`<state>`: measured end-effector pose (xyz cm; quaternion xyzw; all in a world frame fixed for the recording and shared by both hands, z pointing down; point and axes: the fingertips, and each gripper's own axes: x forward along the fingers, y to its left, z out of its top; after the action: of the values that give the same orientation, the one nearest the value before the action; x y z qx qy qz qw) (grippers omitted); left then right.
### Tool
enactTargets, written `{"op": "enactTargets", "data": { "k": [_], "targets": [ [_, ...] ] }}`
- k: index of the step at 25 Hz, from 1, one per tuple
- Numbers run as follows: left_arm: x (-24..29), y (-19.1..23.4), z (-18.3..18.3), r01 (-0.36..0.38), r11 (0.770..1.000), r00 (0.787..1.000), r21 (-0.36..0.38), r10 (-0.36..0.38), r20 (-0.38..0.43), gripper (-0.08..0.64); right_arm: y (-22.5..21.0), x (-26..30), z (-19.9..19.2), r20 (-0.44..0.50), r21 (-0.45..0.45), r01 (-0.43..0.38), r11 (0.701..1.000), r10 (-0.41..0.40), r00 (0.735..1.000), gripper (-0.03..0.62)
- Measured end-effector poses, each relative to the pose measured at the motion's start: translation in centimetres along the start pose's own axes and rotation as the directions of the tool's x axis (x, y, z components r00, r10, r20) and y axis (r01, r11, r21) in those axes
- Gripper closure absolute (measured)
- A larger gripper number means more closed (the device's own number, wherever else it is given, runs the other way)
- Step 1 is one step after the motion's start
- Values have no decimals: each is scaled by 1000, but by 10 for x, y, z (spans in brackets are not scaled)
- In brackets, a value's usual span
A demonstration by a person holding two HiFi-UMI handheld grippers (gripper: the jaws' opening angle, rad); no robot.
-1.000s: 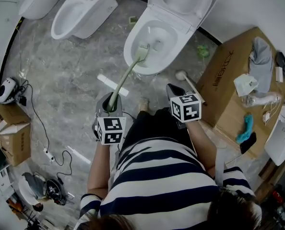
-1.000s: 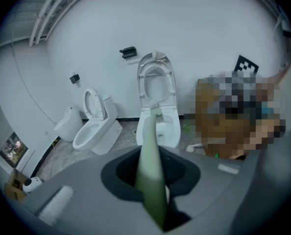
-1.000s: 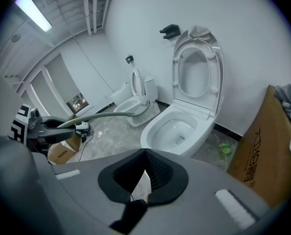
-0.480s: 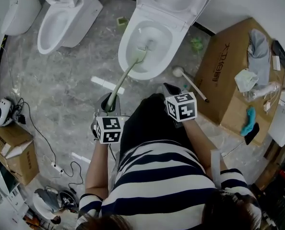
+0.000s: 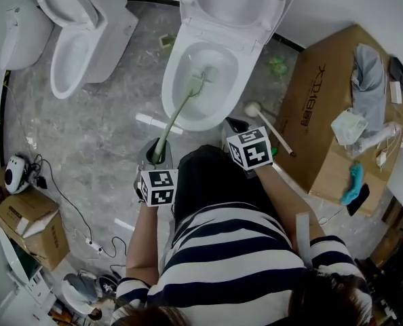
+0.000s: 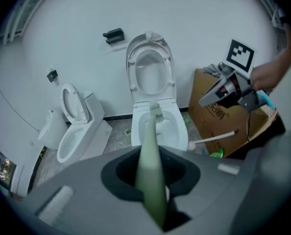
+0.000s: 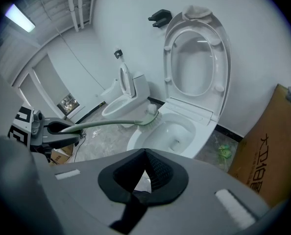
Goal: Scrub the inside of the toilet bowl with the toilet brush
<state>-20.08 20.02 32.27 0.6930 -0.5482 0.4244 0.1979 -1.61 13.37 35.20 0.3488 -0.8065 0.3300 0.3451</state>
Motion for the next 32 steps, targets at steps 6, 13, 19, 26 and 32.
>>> {"op": "enactTargets", "data": {
  "k": [6,13,19,26,32],
  "targets": [
    [35,-11,14,-1,1000,997,27,3,-71,560,-32,28,7,-17,6,-52,999,52,999,595],
    [72,-22,26,17,995,994,94,-6,-109,560,-59,60,-5,-56,-17,-69,997,68,996,595],
    [113,-21,22,69,989,990,127,-52,-133,560,-75,88,-11,-66,20,-45,999,46,997,595],
    [167,-15,7,140,972,974,187,-102,-201,560,-84,133,-27,-84,91,-13,996,20,996,595],
    [216,-10,2,189,955,959,227,-130,-250,560,-90,176,-41,-110,111,3,994,10,994,595]
  ]
}}
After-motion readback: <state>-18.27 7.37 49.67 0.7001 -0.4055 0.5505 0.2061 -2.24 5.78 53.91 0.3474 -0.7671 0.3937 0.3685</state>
